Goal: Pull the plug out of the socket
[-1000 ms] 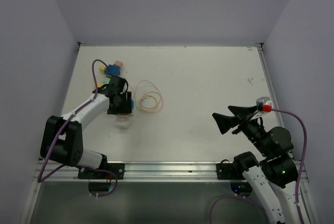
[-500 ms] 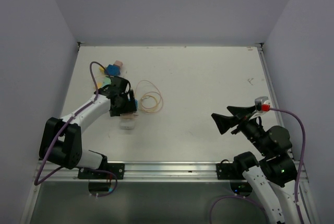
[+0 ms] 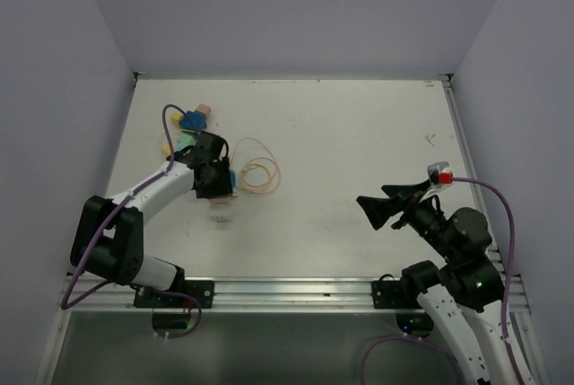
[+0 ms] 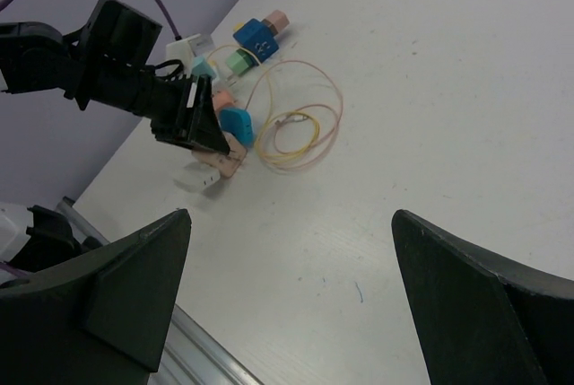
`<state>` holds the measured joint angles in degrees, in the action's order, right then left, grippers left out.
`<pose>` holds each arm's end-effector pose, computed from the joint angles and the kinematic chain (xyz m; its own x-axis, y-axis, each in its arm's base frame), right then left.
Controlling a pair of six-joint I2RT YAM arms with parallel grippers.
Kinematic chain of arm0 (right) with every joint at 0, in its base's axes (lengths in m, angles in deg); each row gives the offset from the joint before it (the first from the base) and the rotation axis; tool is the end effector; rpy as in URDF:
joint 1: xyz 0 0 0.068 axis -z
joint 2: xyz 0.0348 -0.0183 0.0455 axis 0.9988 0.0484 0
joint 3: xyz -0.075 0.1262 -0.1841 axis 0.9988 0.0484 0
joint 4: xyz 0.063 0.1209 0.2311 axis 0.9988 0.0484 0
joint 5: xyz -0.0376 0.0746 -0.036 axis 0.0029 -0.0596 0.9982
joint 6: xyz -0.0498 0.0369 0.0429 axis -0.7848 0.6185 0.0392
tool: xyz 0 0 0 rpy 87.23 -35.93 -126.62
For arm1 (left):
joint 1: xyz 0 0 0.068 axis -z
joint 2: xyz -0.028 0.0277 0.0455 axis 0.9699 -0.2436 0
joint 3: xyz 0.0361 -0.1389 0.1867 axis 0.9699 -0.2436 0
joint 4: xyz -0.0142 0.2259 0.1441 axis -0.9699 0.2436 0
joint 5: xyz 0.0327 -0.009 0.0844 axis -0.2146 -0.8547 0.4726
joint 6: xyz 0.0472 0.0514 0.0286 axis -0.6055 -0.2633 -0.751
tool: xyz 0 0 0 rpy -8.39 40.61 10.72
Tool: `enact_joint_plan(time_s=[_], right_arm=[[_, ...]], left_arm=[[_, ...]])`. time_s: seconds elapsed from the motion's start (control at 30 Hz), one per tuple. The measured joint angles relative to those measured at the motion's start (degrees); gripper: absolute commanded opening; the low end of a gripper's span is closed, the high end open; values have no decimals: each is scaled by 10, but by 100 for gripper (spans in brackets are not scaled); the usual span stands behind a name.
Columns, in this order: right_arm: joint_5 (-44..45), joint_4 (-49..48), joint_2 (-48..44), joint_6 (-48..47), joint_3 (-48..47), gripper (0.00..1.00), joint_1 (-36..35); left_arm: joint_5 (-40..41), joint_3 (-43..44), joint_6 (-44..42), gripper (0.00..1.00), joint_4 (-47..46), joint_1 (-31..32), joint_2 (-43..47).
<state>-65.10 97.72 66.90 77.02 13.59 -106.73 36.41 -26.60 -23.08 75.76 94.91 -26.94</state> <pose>0.1292 0.0644 0.3110 -0.2757 0.3420 -0.8983 -0.5144 0.7370 0.4385 0.2750 -0.0891 0.1223 -0.9006 -0.2305 -0.3686 -0.1960 0.9721 -0.1292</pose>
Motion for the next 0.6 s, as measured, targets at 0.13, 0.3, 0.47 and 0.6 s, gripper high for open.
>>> enact_joint_plan(time_s=[0.13, 0.3, 0.47, 0.6], right_arm=[[-17, -2, 26, 15, 2, 99, 0], [-54, -22, 61, 33, 10, 99, 0], [-89, -30, 134, 49, 10, 99, 0], [-118, -33, 217, 73, 8, 99, 0]], left_arm=[[-3, 0, -16, 13, -10, 8, 0], [-34, -10, -50, 0, -37, 24, 7], [-72, -21, -90, 0, -64, 62, 33], [-96, -22, -122, 0, -87, 108, 58]])
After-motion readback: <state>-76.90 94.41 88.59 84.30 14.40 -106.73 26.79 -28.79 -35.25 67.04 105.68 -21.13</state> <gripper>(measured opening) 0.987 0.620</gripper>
